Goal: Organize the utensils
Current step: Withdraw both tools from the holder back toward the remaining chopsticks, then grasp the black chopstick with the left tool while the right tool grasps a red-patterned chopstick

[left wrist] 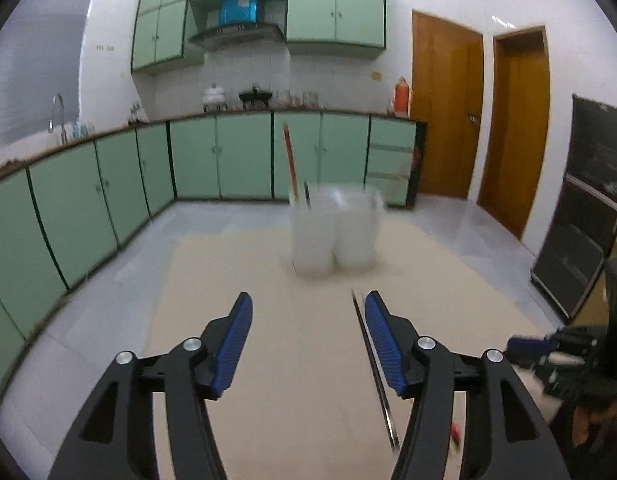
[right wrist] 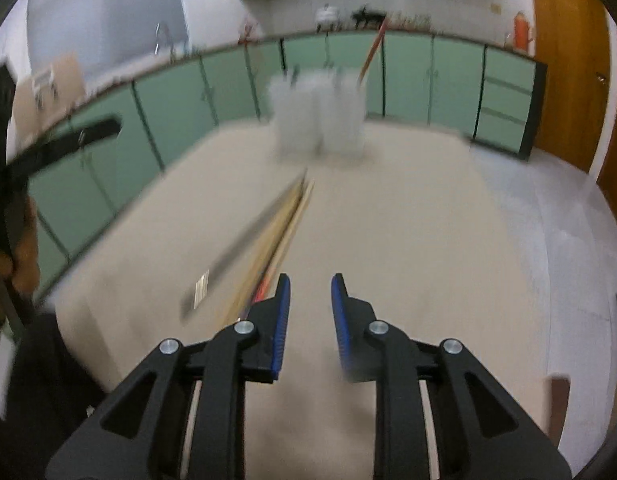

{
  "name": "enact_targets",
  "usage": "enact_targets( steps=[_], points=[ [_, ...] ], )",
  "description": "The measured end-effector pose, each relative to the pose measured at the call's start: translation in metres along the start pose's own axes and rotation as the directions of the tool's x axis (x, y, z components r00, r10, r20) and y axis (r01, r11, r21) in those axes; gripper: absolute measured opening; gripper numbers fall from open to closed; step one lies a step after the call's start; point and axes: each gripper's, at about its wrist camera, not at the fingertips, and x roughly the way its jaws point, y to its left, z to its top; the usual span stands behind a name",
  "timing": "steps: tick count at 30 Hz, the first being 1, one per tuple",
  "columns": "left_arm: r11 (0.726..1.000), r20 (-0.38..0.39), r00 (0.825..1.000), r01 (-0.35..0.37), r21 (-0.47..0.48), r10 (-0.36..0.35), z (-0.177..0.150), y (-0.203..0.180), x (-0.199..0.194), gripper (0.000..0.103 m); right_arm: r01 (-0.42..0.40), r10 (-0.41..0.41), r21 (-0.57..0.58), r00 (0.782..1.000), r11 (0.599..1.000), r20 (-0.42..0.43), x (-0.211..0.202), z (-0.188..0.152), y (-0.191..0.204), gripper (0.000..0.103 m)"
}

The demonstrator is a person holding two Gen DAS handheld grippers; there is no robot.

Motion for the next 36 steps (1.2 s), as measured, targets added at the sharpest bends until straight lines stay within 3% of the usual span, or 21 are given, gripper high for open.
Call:
enact_targets(
  steps=[3,6,10,16,19,20,27,29,30,32,36],
  points=[
    [1.0,-0.059,0.998,0.011,-0.008,-0.012,-0.042,-0.012,0.003,0.058,-0.014,0.013,-0.042,0.999,0.999,-0.037,0.007,-0.039,0.027,0.022],
    [0.999,-0.059,0.998,0.003,-0.032,-0.005,-0.062,-0.018,-0.004,0.058,-0.017,0.013,-0.085,0.998,0.996,-0.054,0.014,-0.056,0.043,0.022],
    [1.0,-0.072,0.997,-0.008,-0.022,0.006,-0.079,-0.024,-0.005,0.058,-0.014,0.01,-0.139,1.0,0.99,-0.03,0.022,-0.05,0.056,0.022],
    [1.0,-0.103,0.995,0.012,-0.022,-0.015,-0.087,-0.024,0.002,0.058,-0.017,0.016,-0.122,1.0,0.992,-0.013,0.037,-0.033,0.055,0.022],
    [1.0,-0.13,0.991,0.026,-0.002,-0.027,-0.091,-0.03,0.009,0.057,-0.016,0.015,-0.099,1.0,0.995,-0.008,0.04,-0.03,0.049,0.015],
    [1.0,-0.14,0.99,0.031,0.007,-0.029,-0.093,-0.033,0.012,0.057,-0.006,0.006,-0.093,1.0,0.996,-0.006,0.04,-0.031,0.046,0.007],
    [0.997,-0.195,0.98,0.052,0.063,-0.039,-0.103,-0.06,0.035,0.056,0.036,-0.036,-0.027,0.999,0.999,0.007,0.036,-0.035,0.022,0.006],
    [0.997,-0.214,0.976,0.045,0.068,-0.029,-0.104,-0.064,0.045,0.051,0.037,-0.037,-0.013,0.999,0.999,0.007,0.035,-0.036,0.016,0.006],
    [0.997,-0.224,0.974,0.04,0.067,-0.024,-0.105,-0.064,0.049,0.043,0.041,-0.041,-0.01,0.999,0.999,0.009,0.034,-0.036,0.014,0.005],
    [0.998,-0.217,0.976,0.027,0.065,-0.013,-0.105,-0.064,0.052,0.038,0.054,-0.054,-0.004,0.998,0.999,0.016,0.033,-0.036,0.011,0.005],
    [0.999,-0.2,0.98,-0.006,0.042,0.014,-0.106,-0.061,0.05,0.007,0.103,-0.104,0.035,0.994,0.994,0.027,0.032,-0.038,0.002,0.005]
  ],
)
